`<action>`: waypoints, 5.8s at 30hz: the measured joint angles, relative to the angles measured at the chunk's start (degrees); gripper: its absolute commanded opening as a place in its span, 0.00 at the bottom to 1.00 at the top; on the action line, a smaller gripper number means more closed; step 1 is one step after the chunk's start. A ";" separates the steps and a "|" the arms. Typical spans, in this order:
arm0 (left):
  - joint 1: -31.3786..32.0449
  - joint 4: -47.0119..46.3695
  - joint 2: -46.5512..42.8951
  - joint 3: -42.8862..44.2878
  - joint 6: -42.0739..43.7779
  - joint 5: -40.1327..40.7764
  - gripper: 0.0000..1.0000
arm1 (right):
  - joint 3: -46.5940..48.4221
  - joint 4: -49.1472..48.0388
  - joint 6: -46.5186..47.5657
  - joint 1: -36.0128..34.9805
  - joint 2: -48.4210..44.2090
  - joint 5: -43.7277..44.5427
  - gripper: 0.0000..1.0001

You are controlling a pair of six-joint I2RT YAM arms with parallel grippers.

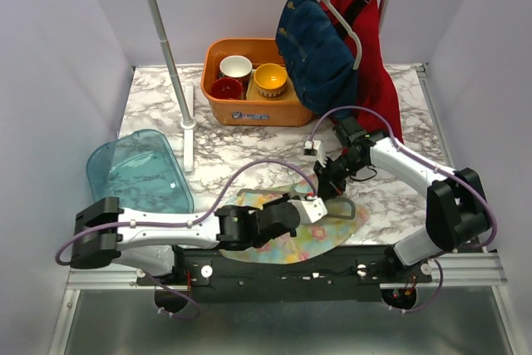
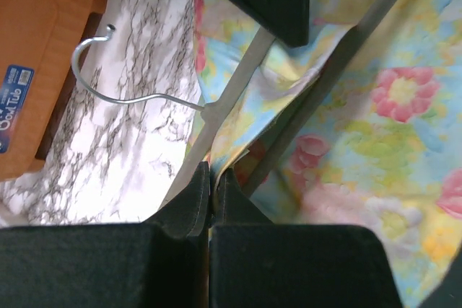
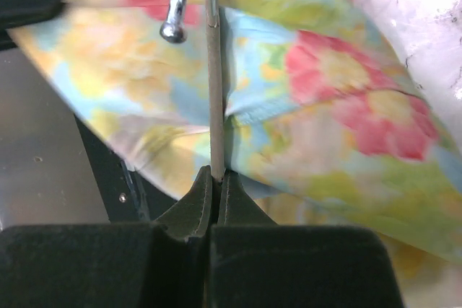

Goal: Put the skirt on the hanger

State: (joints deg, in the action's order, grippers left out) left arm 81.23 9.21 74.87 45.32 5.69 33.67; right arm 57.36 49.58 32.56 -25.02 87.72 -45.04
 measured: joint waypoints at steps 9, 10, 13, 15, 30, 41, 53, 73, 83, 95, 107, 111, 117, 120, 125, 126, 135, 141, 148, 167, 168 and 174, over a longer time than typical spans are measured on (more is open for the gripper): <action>0.00 4.17 -16.17 1.49 -1.90 -6.88 0.00 | 0.11 1.29 1.81 0.31 -4.26 -0.94 0.00; 0.00 4.44 -17.44 1.88 -2.05 -7.69 0.00 | 0.31 1.57 2.03 0.35 -4.90 -0.96 0.01; -0.04 5.99 -20.94 3.04 -2.36 -10.95 0.00 | 2.03 3.15 2.80 0.37 -7.45 -1.20 0.01; -0.04 7.61 -22.93 3.67 -2.71 -13.66 0.00 | 4.11 4.44 3.32 0.37 -8.79 -1.18 0.00; 0.11 12.09 -23.26 9.49 -7.37 -27.08 0.00 | 19.74 14.78 3.43 0.39 -19.21 2.21 0.01; 0.81 12.26 -25.73 9.07 -11.45 -36.00 0.00 | 30.18 17.59 -0.24 0.37 -23.34 5.14 0.01; 1.40 8.68 -25.07 2.78 -15.54 -41.13 0.25 | 29.88 18.60 -3.91 0.37 -23.26 7.74 0.01; 2.14 21.51 -38.47 16.20 -1.33 -16.31 0.99 | 13.51 15.82 9.44 1.40 -29.42 4.85 0.01; -3.56 24.13 -19.34 20.98 8.24 -23.65 0.98 | 8.68 19.58 22.16 1.40 -33.35 -1.36 0.01; -12.26 25.09 -11.17 21.29 7.85 -46.80 0.47 | 5.31 20.63 29.62 1.40 -36.89 -5.16 0.01; -13.57 24.81 -10.69 17.94 0.13 -49.72 0.00 | 5.16 20.11 28.11 1.07 -36.06 -8.00 0.26; -13.70 23.96 -17.22 13.33 -5.90 -45.13 0.00 | 5.14 13.99 21.00 1.27 -35.91 -8.13 0.73; -14.51 25.86 -27.85 7.85 -16.31 -37.73 0.00 | 5.88 4.28 5.49 4.28 -35.93 -5.22 0.81; -14.82 26.99 -31.54 6.95 -21.42 -34.03 0.00 | 5.92 0.09 -0.87 7.15 -36.39 -5.84 0.80; -14.91 27.15 -34.53 7.80 -27.98 -29.33 0.00 | -2.64 -9.01 -7.30 8.55 -36.96 -11.61 0.80; -14.91 27.30 -34.58 8.52 -29.00 -28.61 0.00 | -5.20 -10.51 -8.48 8.52 -36.28 -13.31 0.80; -14.93 27.23 -33.24 13.90 -33.27 -24.76 0.00 | -11.76 -21.03 -17.18 8.63 -29.27 -21.29 0.80; -14.91 27.21 -32.15 15.15 -33.31 -24.24 0.00 | -11.85 -26.80 -20.68 8.63 -28.39 -24.04 0.77; -14.93 27.30 -32.22 16.55 -33.29 -24.26 0.00 | -11.91 -30.62 -23.41 8.63 -28.24 -25.75 0.75; -15.23 28.68 -31.45 17.75 -33.16 -24.33 0.00 | -8.79 -35.65 -28.22 8.63 -24.39 -23.10 0.62; -15.26 28.70 -31.21 17.90 -33.14 -24.35 0.00 | -8.79 -36.02 -28.59 8.63 -24.37 -23.28 0.59; -15.61 29.07 -30.88 17.94 -32.94 -24.35 0.00 | -8.57 -38.23 -30.14 8.63 -24.39 -24.74 0.20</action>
State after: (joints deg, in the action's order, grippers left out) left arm 65.63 38.28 43.99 63.26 -27.24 9.32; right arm 48.80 11.35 2.42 -16.38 63.33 -69.78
